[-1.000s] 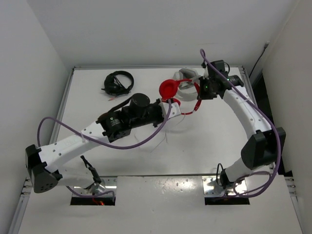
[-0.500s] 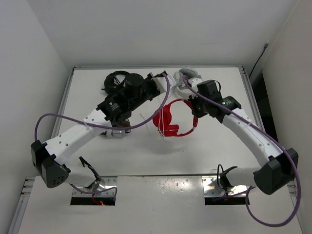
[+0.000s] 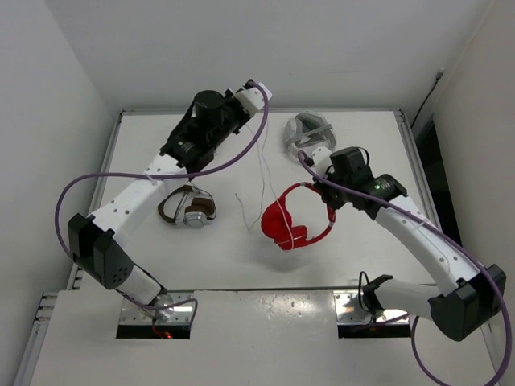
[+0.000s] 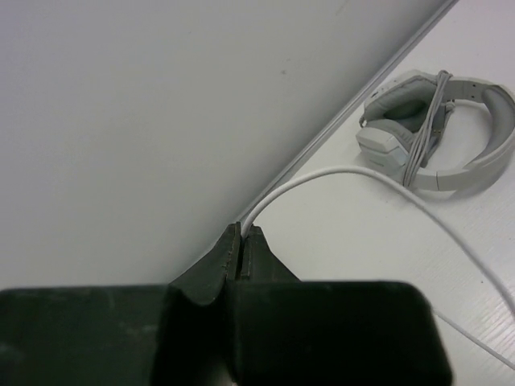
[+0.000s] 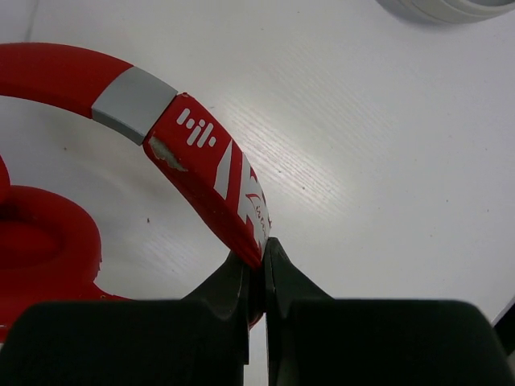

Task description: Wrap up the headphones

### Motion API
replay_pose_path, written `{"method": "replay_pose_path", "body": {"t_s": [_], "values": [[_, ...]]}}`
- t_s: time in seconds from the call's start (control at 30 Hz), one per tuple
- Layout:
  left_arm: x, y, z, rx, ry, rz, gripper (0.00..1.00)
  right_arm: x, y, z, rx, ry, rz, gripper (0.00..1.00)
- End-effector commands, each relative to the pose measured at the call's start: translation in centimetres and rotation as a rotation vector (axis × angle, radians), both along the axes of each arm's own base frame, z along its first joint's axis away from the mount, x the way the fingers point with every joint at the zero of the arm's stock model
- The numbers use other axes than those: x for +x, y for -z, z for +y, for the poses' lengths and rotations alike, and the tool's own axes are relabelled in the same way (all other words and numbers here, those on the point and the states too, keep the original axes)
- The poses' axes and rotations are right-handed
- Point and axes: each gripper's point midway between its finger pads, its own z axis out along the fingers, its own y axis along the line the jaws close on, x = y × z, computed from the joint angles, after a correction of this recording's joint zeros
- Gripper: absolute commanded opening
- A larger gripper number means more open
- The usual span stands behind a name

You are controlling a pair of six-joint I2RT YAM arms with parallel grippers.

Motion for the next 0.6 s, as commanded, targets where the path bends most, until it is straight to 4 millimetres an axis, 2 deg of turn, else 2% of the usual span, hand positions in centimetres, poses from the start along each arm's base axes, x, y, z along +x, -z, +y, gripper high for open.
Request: {"method": "replay_pose_path", "body": {"t_s": [0.0, 0.03, 0.17, 0.23, 0.27, 0.33, 0.37, 0.43, 0.57], "values": [[1.5, -1.2, 0.2, -0.023, -0.03, -0.041, 0.0, -0.4, -3.6, 1.7, 0.129, -0.099, -0.086, 0.0], [1.7, -0.7, 0.1, -0.017, -0.03, -0.032, 0.0, -0.8, -3.8, 1.7, 0.146, -0.107, -0.082, 0.0], [3.4, 2.8, -0.2, 0.007, -0.052, 0.045, 0.0, -2.8, -6.4, 3.8, 0.26, -0.226, -0.075, 0.0], [3.6, 4.1, -0.6, -0.022, -0.058, 0.091, 0.0, -3.2, -7.2, 4.3, 0.293, -0.249, -0.065, 0.0], [3.7, 5.7, -0.9, -0.015, -0.053, 0.135, 0.0, -3.7, -8.1, 5.0, 0.325, -0.269, -0.061, 0.0], [3.7, 7.4, -1.4, -0.045, -0.055, 0.201, 0.0, -4.0, -9.5, 5.7, 0.397, -0.267, -0.047, 0.0], [3.5, 8.6, -1.4, -0.043, -0.061, 0.243, 0.0, -3.4, -10.5, 5.7, 0.43, -0.249, -0.059, 0.0], [3.1, 11.0, -2.1, -0.078, -0.052, 0.33, 0.0, -3.4, -11.8, 6.3, 0.499, -0.23, -0.04, 0.0], [1.2, 14.0, -2.8, -0.156, -0.033, 0.465, 0.0, -0.6, -15.4, 6.0, 0.629, -0.097, -0.099, 0.0]]}}
